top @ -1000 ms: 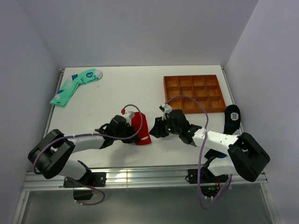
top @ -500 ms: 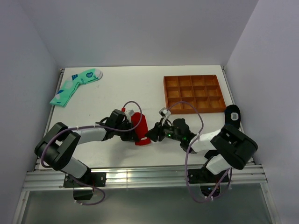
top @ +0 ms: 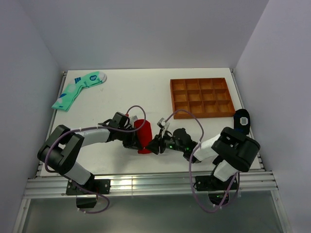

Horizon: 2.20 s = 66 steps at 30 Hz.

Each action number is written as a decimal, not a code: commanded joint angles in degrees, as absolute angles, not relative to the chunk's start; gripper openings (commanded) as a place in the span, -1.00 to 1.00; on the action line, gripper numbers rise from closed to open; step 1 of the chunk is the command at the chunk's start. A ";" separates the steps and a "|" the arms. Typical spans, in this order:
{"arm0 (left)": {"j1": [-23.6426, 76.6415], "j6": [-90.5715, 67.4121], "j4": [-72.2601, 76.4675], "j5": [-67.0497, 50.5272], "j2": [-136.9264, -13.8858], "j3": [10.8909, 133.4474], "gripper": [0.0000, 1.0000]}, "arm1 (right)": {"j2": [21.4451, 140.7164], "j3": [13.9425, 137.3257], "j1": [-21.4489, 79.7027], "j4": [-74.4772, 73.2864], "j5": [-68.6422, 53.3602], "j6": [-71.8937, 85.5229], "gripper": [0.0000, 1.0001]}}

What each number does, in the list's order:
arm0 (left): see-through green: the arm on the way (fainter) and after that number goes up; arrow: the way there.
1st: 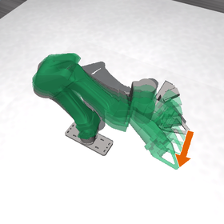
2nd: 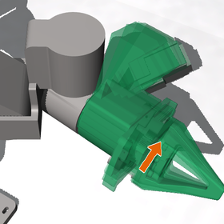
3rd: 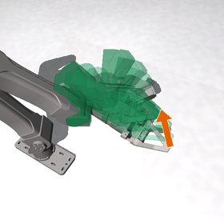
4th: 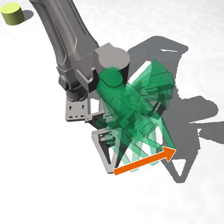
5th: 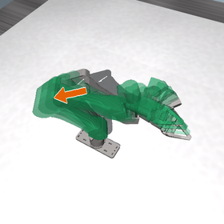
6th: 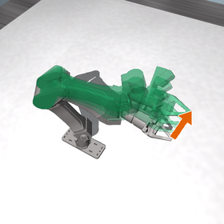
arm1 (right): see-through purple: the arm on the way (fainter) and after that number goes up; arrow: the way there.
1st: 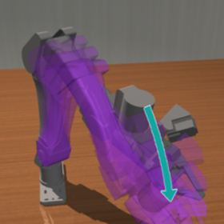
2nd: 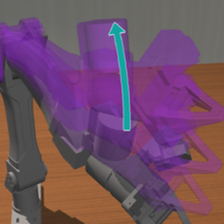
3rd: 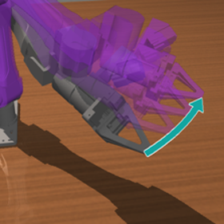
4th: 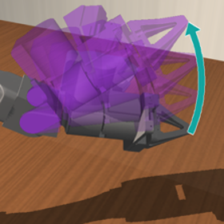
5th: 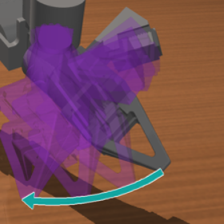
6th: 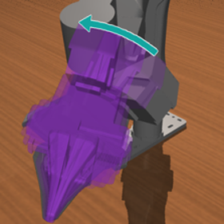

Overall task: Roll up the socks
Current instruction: Roll the sock at the center of the board.

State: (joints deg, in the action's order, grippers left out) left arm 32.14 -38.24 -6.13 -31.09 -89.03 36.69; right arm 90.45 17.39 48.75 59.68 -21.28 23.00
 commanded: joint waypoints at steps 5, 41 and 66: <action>29.62 -34.02 -14.32 -34.10 -90.61 40.07 -0.99 | 83.41 18.99 53.00 49.32 -12.31 14.60 -0.04; 23.20 -25.40 -24.61 -42.28 -99.49 46.05 -0.99 | 76.91 20.39 60.56 41.48 5.19 9.14 0.00; 22.15 -25.31 -25.22 -42.80 -100.81 46.58 -0.99 | 90.35 33.05 66.09 30.94 0.70 3.16 0.01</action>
State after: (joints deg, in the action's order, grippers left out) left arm 22.57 -27.57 -24.36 -44.27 -100.03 45.71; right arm 88.92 31.29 65.76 31.59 0.43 4.51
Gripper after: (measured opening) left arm 0.034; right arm 0.505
